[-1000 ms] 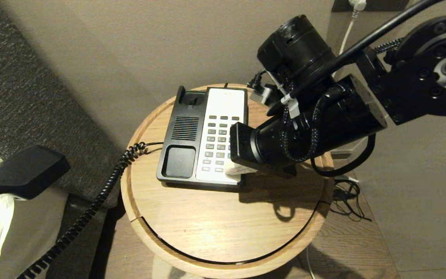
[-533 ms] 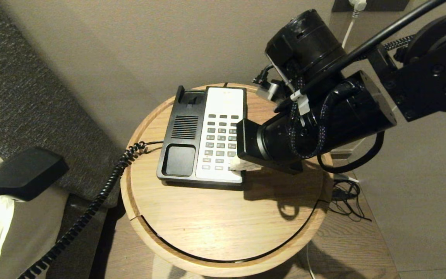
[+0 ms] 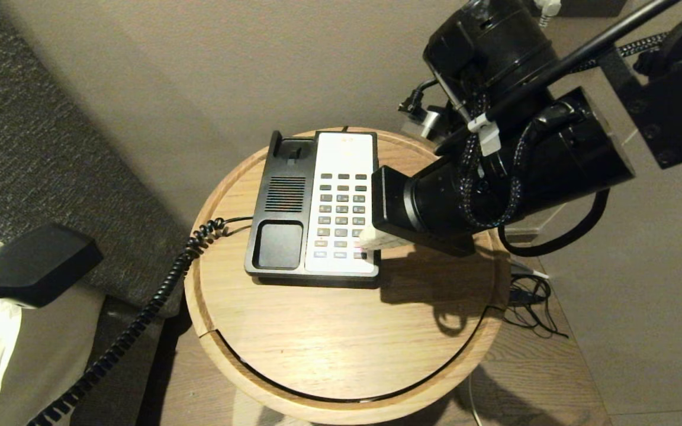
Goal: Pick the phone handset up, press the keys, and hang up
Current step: Dial the number, then put the handset back
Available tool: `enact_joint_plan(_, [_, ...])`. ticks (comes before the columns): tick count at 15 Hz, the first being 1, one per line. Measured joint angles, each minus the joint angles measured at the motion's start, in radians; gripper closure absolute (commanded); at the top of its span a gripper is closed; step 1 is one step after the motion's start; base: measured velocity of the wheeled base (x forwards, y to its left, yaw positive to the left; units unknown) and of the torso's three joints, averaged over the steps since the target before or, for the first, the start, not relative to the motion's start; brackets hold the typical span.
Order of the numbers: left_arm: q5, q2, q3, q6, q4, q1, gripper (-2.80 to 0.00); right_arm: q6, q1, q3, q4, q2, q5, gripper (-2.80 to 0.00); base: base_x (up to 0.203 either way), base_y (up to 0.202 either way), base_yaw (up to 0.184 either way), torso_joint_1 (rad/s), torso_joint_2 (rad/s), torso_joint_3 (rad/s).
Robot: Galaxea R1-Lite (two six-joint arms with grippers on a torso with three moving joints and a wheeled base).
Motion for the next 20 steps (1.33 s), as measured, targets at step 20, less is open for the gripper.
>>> enact_joint_plan(20, [0.374, 0.411, -0.004, 0.272, -0.63, -0.135, 0.0, 0.184, -0.389, 0.495, 0.125, -0.986, -0.153, 0.0, 0.0, 0.0, 0.0, 0.0, 0.0, 0.0])
